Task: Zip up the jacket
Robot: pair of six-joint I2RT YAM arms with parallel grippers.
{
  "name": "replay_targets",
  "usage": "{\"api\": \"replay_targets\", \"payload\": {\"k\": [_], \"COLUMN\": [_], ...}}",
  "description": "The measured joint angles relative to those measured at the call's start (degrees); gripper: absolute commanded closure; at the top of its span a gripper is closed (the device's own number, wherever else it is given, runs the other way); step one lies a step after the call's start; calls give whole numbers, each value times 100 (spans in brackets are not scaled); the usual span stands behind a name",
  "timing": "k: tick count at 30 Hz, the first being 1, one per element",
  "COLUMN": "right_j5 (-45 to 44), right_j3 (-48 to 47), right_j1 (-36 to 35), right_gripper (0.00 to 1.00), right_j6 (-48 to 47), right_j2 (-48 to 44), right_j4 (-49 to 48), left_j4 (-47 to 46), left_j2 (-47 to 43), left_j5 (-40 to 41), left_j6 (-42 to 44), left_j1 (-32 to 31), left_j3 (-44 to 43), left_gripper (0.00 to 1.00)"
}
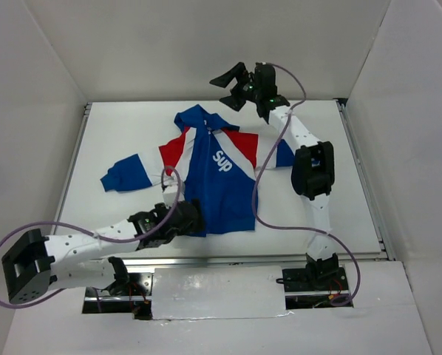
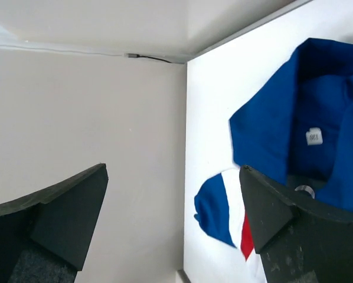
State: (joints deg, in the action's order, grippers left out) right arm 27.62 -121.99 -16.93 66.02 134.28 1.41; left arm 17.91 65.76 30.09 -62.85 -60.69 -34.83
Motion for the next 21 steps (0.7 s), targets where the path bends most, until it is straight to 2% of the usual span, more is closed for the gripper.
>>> {"api": "replay_targets", "payload": {"k": [2, 4, 6, 9, 11, 14, 17, 21], "right_j5": [-181, -474, -911, -1742, -2426, -3001, -3580, -4111], "right_j3": [70, 337, 994, 1974, 2833, 3661, 4393, 5088], "right_j1": [-7, -52, -190, -691, -1388, -2225, -2267, -2197], "right_gripper": [0, 0, 0, 0, 0, 0, 0, 0], "right_j6": [-306, -686, -1200, -1967, -2485, -2844, -2933, -3012], "right_j2": [-442, -1104, -2063, -3644, -4972, -6507, -7805, -9101], "right_j4": [376, 826, 1250, 1853, 2232, 2815, 3508, 4323], "left_j4": [295, 479, 684, 1298, 1923, 2420, 2909, 3338], "left_j2": [-227, -457, -684, -852, -844, -953, -1423, -2343], "left_j5": [-2, -63, -212, -144, 61, 243, 678, 1340], "left_j6": [61, 208, 452, 901, 1084, 1281, 1390, 1521], "left_j1": [396, 1047, 1799, 2498, 2573, 2588, 2605, 2629], "left_j3": [-168, -299, -433, -977, -1692, -2490, -2857, -2741], "left_gripper": [1, 1, 1, 1, 0, 0, 1, 1]}}
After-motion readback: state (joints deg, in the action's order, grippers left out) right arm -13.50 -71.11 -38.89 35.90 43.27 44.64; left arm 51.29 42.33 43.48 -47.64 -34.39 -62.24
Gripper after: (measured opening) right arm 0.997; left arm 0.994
